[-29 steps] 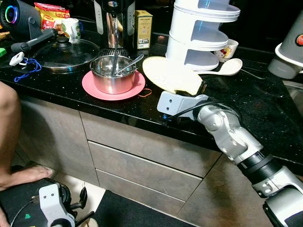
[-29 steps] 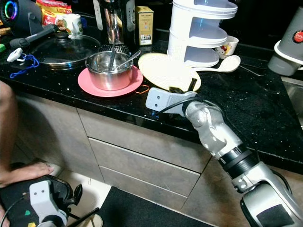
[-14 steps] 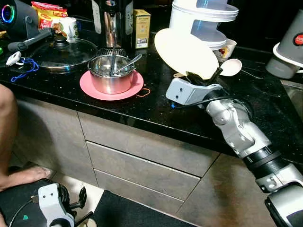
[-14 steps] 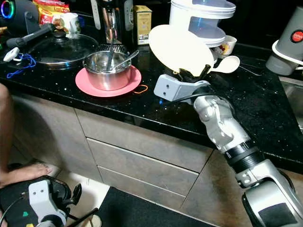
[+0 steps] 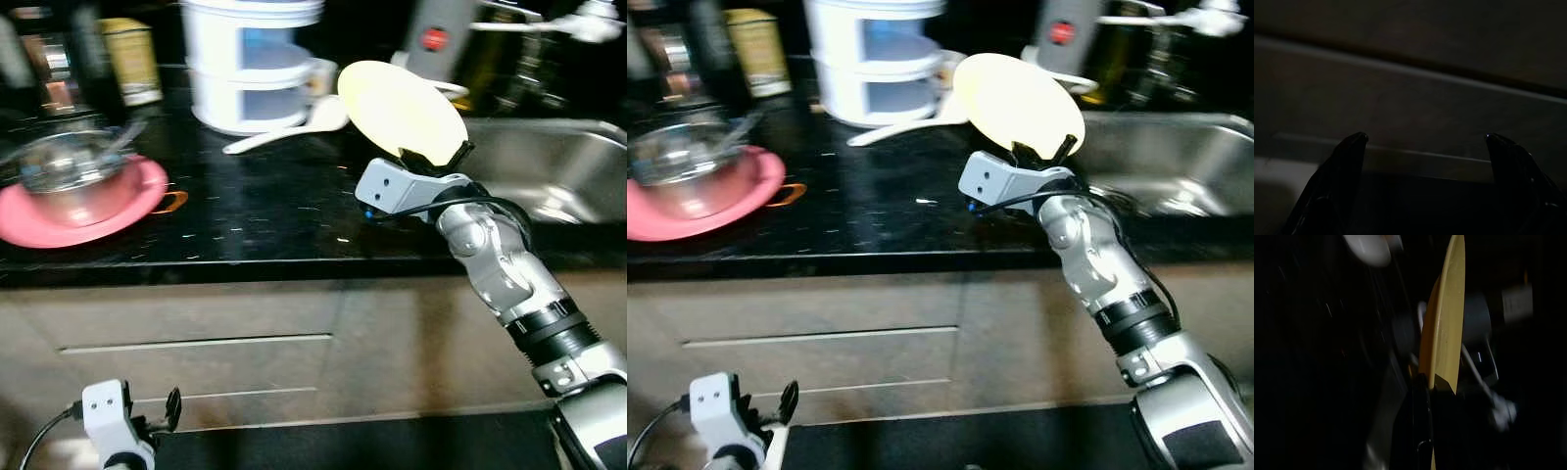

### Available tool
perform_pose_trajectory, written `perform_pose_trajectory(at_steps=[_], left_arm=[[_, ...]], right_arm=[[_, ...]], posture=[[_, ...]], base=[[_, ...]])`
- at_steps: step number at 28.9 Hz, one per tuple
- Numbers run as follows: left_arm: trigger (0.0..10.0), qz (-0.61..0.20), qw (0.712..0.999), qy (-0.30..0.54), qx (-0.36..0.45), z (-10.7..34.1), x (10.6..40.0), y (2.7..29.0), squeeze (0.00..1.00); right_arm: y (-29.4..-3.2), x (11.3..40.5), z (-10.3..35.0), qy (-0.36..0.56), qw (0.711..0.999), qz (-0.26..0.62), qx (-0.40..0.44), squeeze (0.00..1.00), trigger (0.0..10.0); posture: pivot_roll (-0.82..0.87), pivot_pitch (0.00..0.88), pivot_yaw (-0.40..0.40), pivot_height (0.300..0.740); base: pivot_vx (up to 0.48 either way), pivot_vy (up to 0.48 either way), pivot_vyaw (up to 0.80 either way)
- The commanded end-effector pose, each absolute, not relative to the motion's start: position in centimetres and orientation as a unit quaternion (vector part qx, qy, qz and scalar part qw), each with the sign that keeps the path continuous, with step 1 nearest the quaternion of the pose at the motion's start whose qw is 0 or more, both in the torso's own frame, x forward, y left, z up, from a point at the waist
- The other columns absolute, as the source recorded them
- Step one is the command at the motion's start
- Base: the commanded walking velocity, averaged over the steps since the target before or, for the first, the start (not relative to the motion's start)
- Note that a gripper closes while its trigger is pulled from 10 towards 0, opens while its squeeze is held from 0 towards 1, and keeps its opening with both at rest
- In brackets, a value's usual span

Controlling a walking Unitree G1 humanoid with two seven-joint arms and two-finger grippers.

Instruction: Kitchen organization

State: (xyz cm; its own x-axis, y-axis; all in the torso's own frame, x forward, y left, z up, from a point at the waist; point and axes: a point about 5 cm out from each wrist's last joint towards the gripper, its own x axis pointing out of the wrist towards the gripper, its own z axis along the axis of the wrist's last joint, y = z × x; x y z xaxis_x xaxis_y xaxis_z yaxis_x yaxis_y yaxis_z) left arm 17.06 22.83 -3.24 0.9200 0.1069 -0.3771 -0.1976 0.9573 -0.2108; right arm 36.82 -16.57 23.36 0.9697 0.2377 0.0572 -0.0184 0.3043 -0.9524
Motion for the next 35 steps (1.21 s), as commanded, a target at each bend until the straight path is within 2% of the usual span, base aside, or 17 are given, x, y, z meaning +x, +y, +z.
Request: perform_pose_trajectory(at_steps=[1, 12, 35], left_arm=[[10.0, 0.076, 0.972, 0.188, -0.123, -3.3, 16.9, 22.6, 0.0], [10.0, 0.07, 0.973, 0.188, -0.118, -3.2, 17.1, 22.4, 0.0], [10.0, 0.064, 0.973, 0.188, -0.118, -3.1, 17.0, 22.2, 0.0]], right_arm=[[-16.5, 36.9, 24.2, -0.11, 0.801, 0.071, -0.584, 0.0, 10.0], [-16.1, 37.0, 23.3, -0.094, 0.796, 0.103, -0.589, 0.0, 10.0], [-15.7, 37.0, 22.8, -0.09, 0.798, 0.119, -0.584, 0.0, 10.0]], posture=[[0.03, 0.0, -0.068, 0.732], [0.04, 0.0, -0.072, 0.732], [0.04, 0.0, -0.071, 0.732]], base=[[0.0, 0.0, 0.0], [0.0, 0.0, 0.0], [0.0, -0.331, 0.0]])
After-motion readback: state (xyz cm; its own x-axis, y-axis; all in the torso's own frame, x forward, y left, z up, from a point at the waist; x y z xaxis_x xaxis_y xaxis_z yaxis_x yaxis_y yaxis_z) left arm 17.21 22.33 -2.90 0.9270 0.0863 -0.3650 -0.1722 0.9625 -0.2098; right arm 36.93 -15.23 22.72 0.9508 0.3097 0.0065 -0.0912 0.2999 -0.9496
